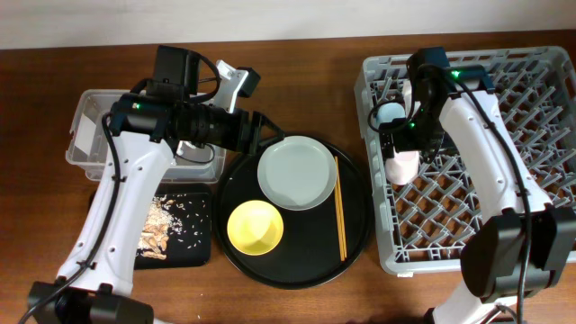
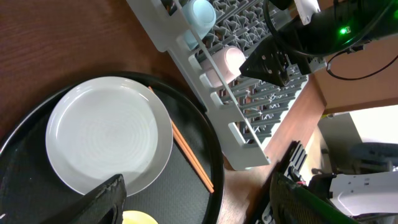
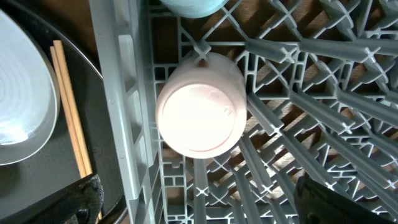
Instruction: Sort waste into correct bins and load items into the dishwasher rack
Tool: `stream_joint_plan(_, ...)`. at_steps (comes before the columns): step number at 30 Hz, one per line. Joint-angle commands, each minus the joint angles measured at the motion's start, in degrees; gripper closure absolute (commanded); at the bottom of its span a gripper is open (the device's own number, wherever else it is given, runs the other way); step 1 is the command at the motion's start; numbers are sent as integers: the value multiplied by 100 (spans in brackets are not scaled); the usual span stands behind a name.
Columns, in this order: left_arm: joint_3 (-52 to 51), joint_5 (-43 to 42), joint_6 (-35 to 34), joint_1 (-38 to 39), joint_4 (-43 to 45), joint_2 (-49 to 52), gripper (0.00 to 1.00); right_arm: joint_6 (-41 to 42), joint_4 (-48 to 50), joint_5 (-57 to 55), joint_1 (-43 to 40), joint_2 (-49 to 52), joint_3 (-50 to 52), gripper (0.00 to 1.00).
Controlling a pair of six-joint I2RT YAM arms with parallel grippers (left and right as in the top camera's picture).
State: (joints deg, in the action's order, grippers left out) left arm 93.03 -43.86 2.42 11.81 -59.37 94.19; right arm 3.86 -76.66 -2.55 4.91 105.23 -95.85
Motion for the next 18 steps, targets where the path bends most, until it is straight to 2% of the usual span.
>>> stream_joint_plan(1, -24, 24, 42, -227, -4, -107, 27, -466, -2, 916, 61, -225, -72, 1)
stream_joint_plan(5, -24, 48, -313, -1447, -9, -789, 26, -730, -26, 1982, 616, -1115, -72, 1)
stream_joint_plan(7, -24, 518, -732, -2107, -79, -1054, 26, -750, 2, 2413, 1357, -1471, -72, 1)
stream_joint_plan(8, -24, 1064, -911, -2551, -175, -1152, 26, -748, 9, 2514, 1915, -1523, -70, 1)
stream_joint_plan(9, -24, 1401, -911, -2820, -256, -1167, 3, -745, 44, 2549, 2374, -1495, -68, 1)
stream_joint_plan(11, -24, 1982, -907, -3292, -372, -1165, 1, -745, 382, 2522, 3637, -1204, -70, 1)
stream_joint_plan(15, -24, 1989, -907, -3464, -372, -1163, 1, -476, 1005, 2002, 4918, -461, -70, 1)
stream_joint_plan(18, -24, 1991, -907, -3464, -372, -1163, 1, -328, 1316, 1307, 5368, 192, -70, 0)
